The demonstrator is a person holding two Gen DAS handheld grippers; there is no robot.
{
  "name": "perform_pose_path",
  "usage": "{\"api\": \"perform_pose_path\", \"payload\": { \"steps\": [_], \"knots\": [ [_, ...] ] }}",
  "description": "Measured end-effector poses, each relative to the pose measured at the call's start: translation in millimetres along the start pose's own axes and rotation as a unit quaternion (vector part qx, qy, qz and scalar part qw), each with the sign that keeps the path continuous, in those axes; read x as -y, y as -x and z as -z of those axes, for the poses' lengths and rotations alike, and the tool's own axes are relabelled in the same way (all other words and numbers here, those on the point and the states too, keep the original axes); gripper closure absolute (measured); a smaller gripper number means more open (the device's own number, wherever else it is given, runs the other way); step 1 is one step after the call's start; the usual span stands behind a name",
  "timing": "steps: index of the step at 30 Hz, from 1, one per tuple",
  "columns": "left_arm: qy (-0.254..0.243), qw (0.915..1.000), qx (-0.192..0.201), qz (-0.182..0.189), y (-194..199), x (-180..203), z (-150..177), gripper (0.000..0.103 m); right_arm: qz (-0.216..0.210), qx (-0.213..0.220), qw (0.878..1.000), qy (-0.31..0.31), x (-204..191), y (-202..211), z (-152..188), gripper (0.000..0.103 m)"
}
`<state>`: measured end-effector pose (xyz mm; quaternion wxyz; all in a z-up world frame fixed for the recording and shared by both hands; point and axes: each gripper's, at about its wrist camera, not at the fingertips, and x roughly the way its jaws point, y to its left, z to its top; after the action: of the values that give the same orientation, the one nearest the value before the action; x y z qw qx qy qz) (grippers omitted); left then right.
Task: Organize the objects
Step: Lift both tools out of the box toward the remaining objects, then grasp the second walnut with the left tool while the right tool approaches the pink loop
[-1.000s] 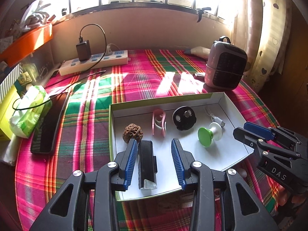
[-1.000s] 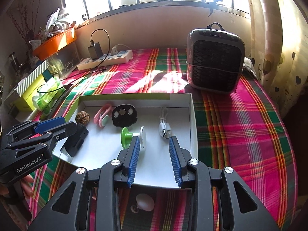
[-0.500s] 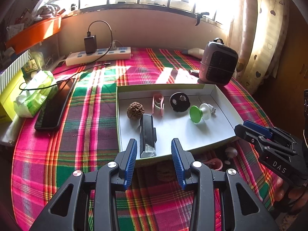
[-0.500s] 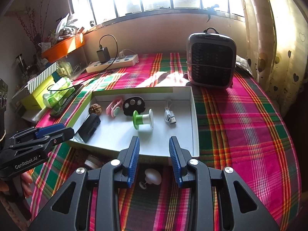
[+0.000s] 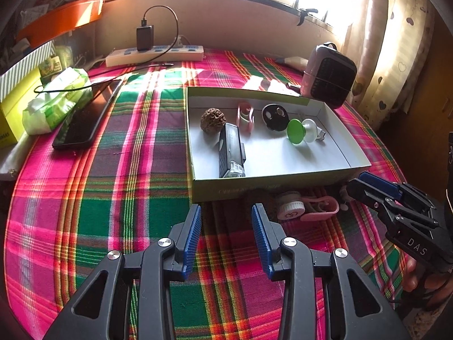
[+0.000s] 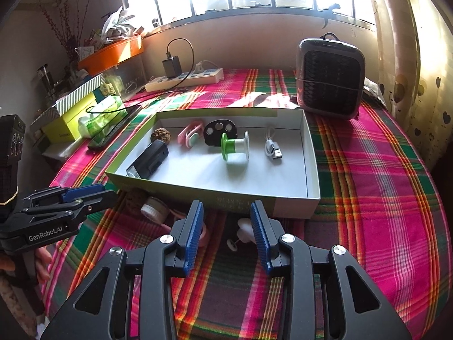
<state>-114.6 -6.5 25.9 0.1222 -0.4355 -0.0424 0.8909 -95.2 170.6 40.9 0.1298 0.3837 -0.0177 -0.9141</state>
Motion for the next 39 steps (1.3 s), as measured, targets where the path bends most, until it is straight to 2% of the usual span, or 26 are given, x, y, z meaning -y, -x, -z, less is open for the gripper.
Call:
{"api": "perform_pose_path", "payload": {
  "steps": [9,25,30,39],
  "knots": [
    [0.013,0.9997,-0.013,0.015,-7.1,-3.8,3.9,0.068,-0.049,-0.022,0.998,0.030,-14.6,-13.5,2.0,0.064],
    [0.023,0.9985,-0.016,0.048,-11.9,-3.8,0.6,0.068,-0.085,-0.069,0.989,0.095,-31.7,-19.9,16.1,0.064],
    [0.025,0.9982,-0.018,0.050,-14.4,-1.8,-2.4,0.068,-0.066,-0.072,0.988,0.121,-38.6,-25.6,15.6,0.064],
    [0.018,0.9978,-0.027,0.058,-23.1,7.2,-5.1,0.068,-0.037,-0.073,0.989,0.126,-39.2,-31.7,14.4,0.064]
  ]
}}
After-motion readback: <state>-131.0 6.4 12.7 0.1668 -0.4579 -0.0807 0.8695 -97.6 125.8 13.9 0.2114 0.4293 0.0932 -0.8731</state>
